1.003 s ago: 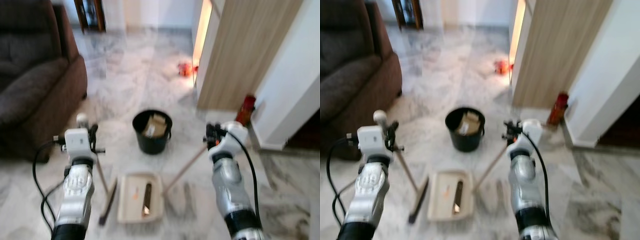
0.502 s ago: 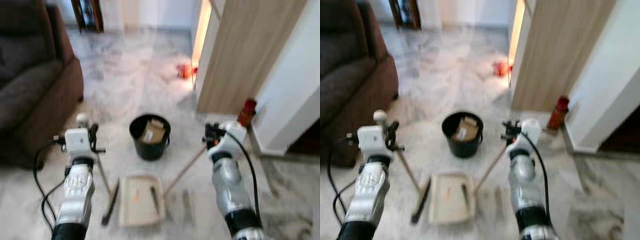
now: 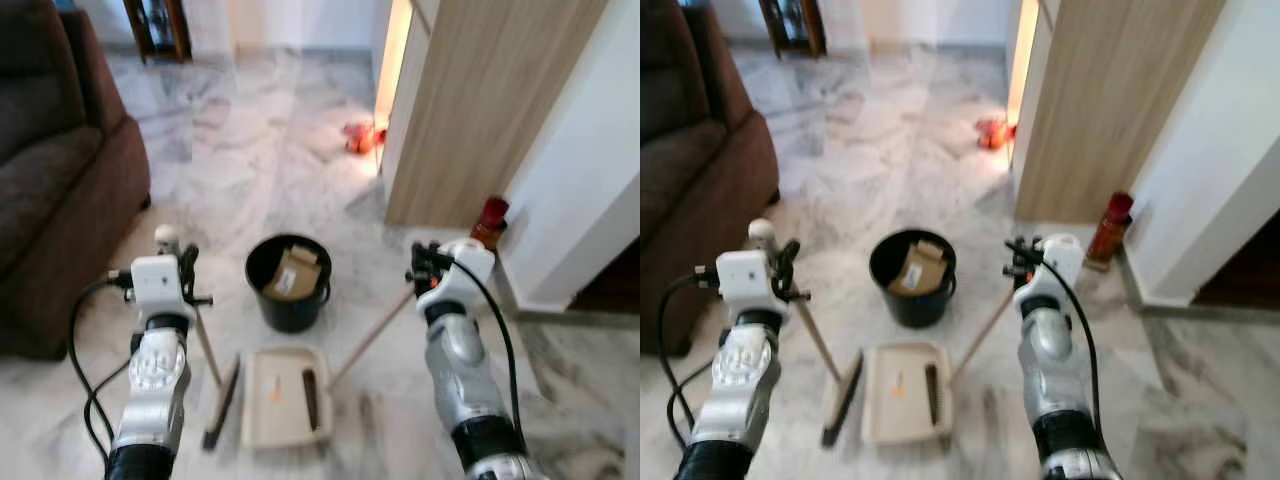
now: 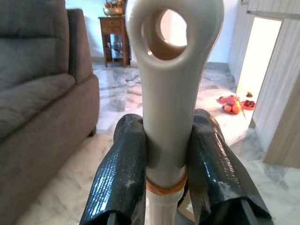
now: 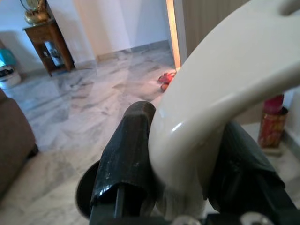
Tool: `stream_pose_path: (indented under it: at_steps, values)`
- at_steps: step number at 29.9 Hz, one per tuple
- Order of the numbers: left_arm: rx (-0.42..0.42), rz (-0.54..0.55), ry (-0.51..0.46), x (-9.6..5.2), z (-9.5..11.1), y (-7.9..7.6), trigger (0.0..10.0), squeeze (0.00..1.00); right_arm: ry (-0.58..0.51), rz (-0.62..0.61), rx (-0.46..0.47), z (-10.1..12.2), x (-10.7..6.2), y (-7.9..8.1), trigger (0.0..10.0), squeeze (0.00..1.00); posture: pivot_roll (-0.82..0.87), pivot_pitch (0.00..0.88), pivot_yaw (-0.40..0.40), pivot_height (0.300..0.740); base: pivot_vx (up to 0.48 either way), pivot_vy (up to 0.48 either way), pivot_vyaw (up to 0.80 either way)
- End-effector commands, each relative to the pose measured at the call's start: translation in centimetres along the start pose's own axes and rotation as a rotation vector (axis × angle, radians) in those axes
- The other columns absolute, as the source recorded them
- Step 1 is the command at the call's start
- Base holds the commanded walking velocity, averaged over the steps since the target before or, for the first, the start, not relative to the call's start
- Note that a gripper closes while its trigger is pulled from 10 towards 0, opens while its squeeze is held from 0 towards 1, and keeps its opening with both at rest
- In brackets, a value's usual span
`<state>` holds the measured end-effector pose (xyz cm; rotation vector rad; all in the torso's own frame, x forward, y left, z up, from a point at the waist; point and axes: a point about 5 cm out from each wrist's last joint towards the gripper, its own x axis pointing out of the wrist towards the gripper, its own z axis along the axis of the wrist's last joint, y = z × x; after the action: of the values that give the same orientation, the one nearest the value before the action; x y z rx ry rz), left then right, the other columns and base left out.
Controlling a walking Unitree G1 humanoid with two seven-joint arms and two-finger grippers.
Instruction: Sweep floor
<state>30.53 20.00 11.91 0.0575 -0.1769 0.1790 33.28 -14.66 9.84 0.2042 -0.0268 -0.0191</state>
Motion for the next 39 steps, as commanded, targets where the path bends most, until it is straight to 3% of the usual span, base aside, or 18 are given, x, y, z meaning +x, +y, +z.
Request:
stream_pose_path:
  at_steps: [1,10,21,30,39]
  values:
    - [0.010,0.009,-0.039,0.2,0.7,0.4,10.0,0.00,-0.062,0.018,0.027,1.3,0.4,0.8,10.0,0.00,0.05,0.052,-0.031,0.740,0.000,0.000,0.00]
    - [0.014,0.007,-0.033,0.1,0.5,0.5,10.0,0.00,-0.096,0.023,0.027,2.1,0.3,0.8,10.0,0.00,0.05,0.037,-0.029,0.740,0.000,0.000,0.00]
    - [0.018,0.002,-0.023,0.0,0.2,0.6,10.0,0.00,-0.254,0.059,-0.017,6.5,-1.0,0.3,10.0,0.00,0.04,0.022,-0.025,0.740,0.000,0.000,0.00]
    - [0.018,0.010,-0.023,0.0,0.2,0.8,10.0,0.00,-0.320,0.085,-0.046,9.5,-2.3,0.2,10.0,0.00,0.04,0.030,-0.029,0.740,0.000,0.000,0.00]
    - [0.019,0.013,-0.024,0.1,0.3,1.0,10.0,0.00,-0.386,0.066,-0.022,12.4,-2.4,0.5,10.0,0.00,0.04,0.032,-0.026,0.740,0.000,0.000,0.00]
